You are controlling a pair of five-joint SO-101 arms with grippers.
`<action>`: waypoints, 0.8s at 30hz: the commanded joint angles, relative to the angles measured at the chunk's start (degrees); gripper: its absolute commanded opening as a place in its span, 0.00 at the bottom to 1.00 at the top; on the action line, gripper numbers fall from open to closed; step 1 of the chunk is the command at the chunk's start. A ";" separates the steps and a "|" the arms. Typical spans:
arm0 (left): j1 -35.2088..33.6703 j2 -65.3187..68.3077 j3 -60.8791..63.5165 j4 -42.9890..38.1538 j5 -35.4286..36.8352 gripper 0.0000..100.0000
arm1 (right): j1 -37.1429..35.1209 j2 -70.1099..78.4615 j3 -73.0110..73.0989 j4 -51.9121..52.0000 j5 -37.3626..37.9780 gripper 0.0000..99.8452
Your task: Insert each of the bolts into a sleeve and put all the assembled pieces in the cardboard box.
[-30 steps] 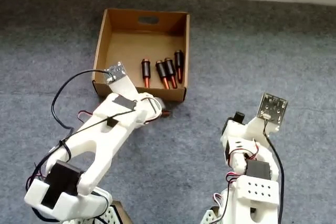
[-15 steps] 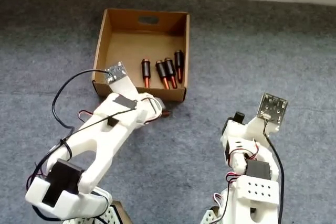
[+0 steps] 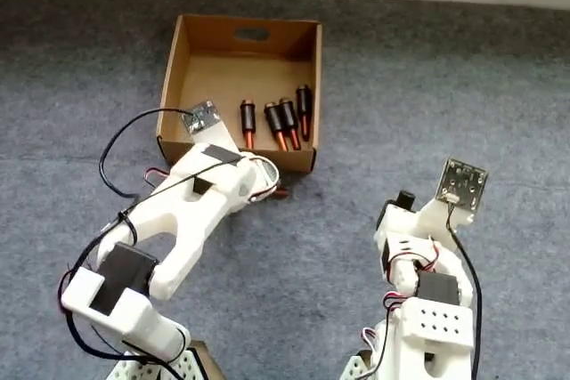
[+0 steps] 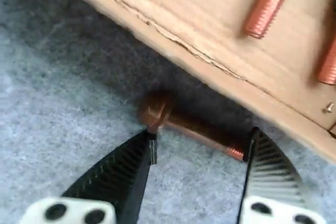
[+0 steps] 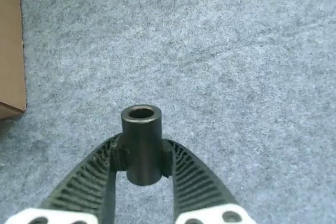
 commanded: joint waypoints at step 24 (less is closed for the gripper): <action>0.92 -19.56 12.00 13.27 -38.42 0.01 | 0.31 -0.75 -0.31 -1.19 -0.44 0.01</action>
